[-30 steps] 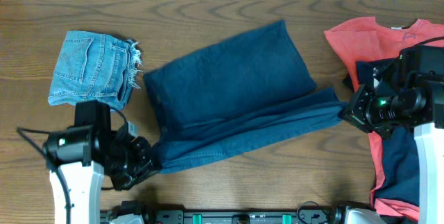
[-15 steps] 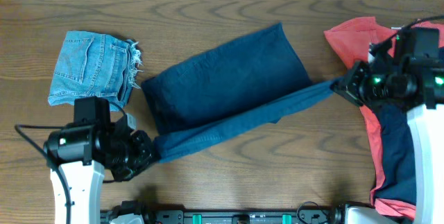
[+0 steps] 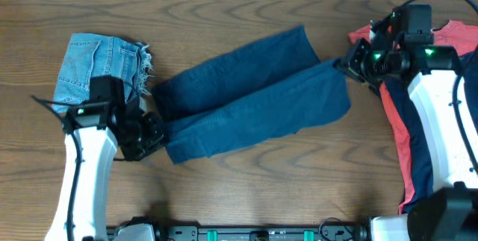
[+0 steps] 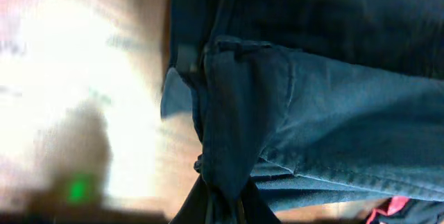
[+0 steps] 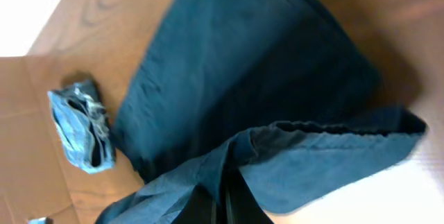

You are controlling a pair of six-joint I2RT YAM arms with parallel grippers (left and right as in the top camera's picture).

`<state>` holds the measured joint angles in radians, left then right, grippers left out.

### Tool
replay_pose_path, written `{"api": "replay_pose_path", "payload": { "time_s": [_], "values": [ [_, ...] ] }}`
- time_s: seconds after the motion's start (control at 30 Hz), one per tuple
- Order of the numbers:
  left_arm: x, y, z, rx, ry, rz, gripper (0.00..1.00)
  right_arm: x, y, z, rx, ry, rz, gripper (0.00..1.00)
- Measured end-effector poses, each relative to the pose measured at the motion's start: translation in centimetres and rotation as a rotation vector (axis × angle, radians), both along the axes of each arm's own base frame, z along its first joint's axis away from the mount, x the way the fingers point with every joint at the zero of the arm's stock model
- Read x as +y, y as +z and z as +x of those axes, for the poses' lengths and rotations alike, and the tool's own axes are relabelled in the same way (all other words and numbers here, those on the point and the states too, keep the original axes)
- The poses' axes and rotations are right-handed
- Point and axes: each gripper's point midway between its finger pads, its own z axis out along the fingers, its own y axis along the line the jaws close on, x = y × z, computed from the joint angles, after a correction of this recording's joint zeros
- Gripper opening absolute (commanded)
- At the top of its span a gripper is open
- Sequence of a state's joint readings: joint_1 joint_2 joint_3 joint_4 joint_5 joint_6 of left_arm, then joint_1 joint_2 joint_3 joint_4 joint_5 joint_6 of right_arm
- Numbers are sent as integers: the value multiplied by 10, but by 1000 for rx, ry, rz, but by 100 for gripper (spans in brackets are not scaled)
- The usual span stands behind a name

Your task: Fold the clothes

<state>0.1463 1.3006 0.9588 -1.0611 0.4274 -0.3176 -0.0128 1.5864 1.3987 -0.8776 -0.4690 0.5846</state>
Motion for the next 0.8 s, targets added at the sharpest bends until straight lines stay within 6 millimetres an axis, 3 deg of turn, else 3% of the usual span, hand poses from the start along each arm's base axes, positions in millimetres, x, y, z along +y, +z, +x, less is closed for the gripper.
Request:
{"api": "replay_pose_path", "payload": {
  "time_s": [0.27, 0.4, 0.47, 0.5, 0.53, 0.57, 0.6, 0.67, 0.8],
  "values": [
    [8, -18, 39, -68, 1, 28, 8, 14, -28, 49, -54, -15, 30, 1],
    [14, -18, 61, -150, 6, 57, 10, 26, -51, 89, -136, -6, 36, 1],
    [17, -17, 70, -186, 9, 73, 17, 33, -58, 107, -187, 3, 47, 2],
    [19, -16, 73, -199, 8, 81, 27, 37, -61, 117, -220, 11, 53, 10],
    [22, -16, 75, -209, 9, 98, 30, 39, -63, 124, -248, 11, 55, 36],
    [26, -17, 76, -210, 18, 118, 33, 38, -66, 134, -279, -1, 45, 68],
    [30, -17, 76, -207, 25, 134, 36, 35, -69, 142, -301, -13, 33, 79],
    [38, -18, 76, -206, 36, 169, 46, 27, -77, 152, -321, -40, 8, 82],
    [44, -21, 70, -176, 48, 198, 47, 17, -98, 147, -261, -47, -27, 82]
  ]
}}
